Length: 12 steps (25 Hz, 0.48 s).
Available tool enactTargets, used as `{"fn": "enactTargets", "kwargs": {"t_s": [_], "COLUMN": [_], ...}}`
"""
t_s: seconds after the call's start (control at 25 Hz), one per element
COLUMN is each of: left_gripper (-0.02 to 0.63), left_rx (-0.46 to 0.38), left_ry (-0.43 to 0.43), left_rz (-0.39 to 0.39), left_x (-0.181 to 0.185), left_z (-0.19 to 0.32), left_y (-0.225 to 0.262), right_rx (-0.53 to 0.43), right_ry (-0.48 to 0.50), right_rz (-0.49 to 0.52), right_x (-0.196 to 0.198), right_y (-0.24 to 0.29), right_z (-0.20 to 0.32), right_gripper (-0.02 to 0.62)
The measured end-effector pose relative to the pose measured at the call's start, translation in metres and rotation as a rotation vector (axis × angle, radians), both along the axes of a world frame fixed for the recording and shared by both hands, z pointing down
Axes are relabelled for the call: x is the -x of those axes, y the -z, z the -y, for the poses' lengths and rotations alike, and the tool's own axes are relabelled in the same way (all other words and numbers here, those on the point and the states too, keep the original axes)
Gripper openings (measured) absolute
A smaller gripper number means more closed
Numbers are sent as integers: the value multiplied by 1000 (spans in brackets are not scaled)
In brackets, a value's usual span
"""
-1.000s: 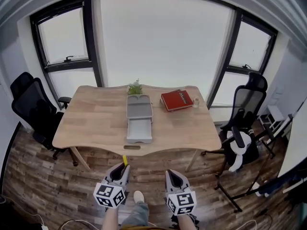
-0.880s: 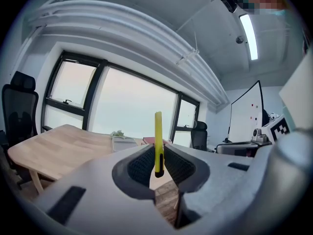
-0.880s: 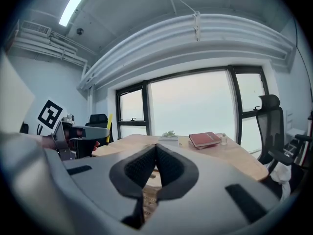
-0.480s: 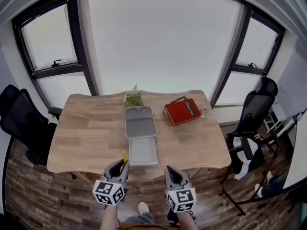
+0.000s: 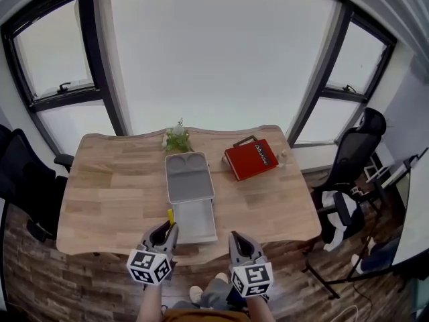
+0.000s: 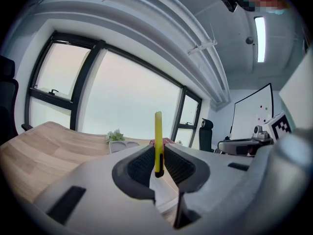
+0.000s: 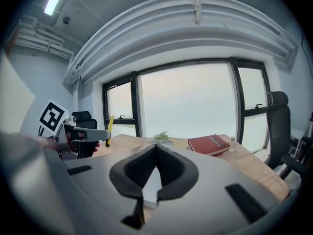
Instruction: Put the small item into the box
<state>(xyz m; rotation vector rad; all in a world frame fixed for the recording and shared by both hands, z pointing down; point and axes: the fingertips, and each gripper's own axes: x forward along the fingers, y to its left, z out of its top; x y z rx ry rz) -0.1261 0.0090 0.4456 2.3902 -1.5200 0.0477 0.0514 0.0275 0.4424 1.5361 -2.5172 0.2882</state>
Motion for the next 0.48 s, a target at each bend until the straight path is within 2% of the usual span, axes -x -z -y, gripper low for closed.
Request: {"fn": "enactTargets", "kwargs": {"t_s": [0.48], "left_gripper": [63], "left_rx": [-37], "left_ry": [49], "left_rz": [1], "left_x": [14], "left_z": [41], "left_y": [12], "right_rx": [-13], "right_ry": [28], "right_rz": [21], "right_x": [5], "right_y": [3], "right_z": [43], "right_gripper": [3]}}
